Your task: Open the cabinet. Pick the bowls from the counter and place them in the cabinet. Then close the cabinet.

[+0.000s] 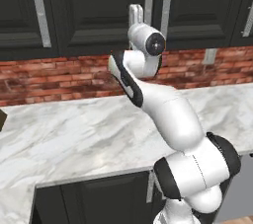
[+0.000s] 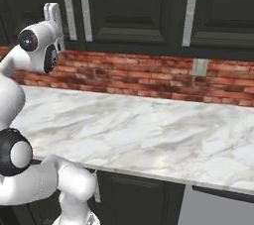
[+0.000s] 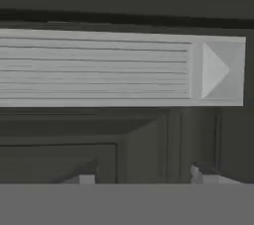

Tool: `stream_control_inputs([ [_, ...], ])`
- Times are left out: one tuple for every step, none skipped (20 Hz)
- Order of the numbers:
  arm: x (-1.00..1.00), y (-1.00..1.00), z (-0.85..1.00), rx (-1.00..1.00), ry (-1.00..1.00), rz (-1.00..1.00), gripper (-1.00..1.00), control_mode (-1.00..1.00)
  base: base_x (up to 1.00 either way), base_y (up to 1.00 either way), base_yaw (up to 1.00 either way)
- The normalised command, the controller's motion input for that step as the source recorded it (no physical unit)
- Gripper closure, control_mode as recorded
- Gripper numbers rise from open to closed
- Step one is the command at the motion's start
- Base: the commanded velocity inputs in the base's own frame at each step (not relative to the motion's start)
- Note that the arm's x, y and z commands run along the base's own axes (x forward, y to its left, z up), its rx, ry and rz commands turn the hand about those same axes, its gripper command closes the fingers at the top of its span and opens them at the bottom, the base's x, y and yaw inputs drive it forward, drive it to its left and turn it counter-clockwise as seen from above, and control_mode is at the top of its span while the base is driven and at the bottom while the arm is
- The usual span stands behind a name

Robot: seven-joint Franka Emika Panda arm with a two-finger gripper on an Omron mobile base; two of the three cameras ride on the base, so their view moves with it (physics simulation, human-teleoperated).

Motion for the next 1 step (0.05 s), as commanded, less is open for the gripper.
stream_control_inputs([
  [1.00, -0.04, 0.00, 0.00, 0.04, 0.09, -1.00, -1.00, 0.00, 0.00, 0.00],
])
